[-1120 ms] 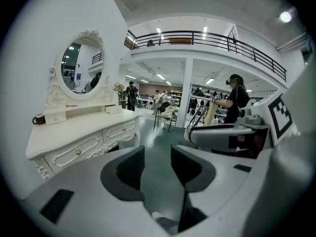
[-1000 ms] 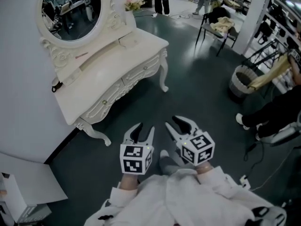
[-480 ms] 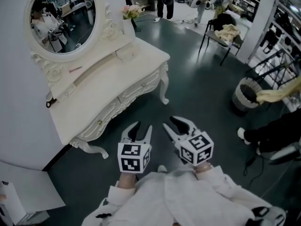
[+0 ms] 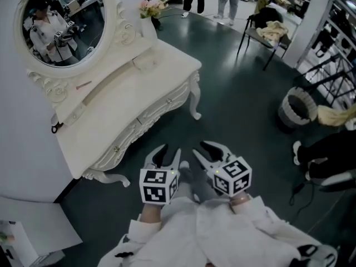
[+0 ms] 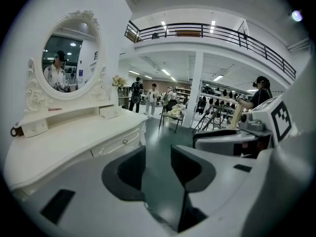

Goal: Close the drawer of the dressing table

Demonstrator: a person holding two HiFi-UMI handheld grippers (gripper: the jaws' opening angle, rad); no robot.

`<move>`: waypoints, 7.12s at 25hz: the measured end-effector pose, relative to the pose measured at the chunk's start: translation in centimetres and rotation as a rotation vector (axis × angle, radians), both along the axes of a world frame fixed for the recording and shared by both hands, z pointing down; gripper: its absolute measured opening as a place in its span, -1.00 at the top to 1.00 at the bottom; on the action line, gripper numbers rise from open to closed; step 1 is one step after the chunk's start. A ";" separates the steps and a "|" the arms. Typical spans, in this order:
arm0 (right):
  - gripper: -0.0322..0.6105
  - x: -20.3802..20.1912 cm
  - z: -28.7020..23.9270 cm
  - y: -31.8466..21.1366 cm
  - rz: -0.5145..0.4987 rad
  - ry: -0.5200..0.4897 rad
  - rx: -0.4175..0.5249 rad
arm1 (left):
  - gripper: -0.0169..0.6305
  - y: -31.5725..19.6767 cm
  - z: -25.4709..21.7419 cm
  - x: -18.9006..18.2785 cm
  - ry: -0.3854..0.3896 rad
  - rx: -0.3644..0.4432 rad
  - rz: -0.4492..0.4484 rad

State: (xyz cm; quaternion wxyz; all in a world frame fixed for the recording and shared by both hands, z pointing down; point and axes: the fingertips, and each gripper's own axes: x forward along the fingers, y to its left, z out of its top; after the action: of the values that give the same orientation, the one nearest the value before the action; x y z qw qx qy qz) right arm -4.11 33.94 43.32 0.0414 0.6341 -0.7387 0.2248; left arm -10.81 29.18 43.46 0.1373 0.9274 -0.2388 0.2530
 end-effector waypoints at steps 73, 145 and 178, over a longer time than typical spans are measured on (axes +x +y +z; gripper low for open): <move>0.51 14.4 -1.4 -49.2 -0.408 0.041 0.035 | 0.49 -44.4 0.7 12.0 0.009 -0.030 -0.379; 0.35 20.4 9.9 -54.3 -0.605 0.285 -0.232 | 0.34 -47.1 10.8 13.3 -0.142 -0.193 -0.454; 0.25 19.2 11.0 -56.3 -0.778 0.377 -0.177 | 0.39 -49.4 12.9 14.6 -0.223 -0.103 -0.246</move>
State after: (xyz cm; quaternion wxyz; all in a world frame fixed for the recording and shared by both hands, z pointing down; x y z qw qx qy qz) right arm 15.04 -22.33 54.28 0.3112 0.3327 -0.8799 0.1352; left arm 3.76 -20.21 56.32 0.1872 0.8491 -0.3512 0.3473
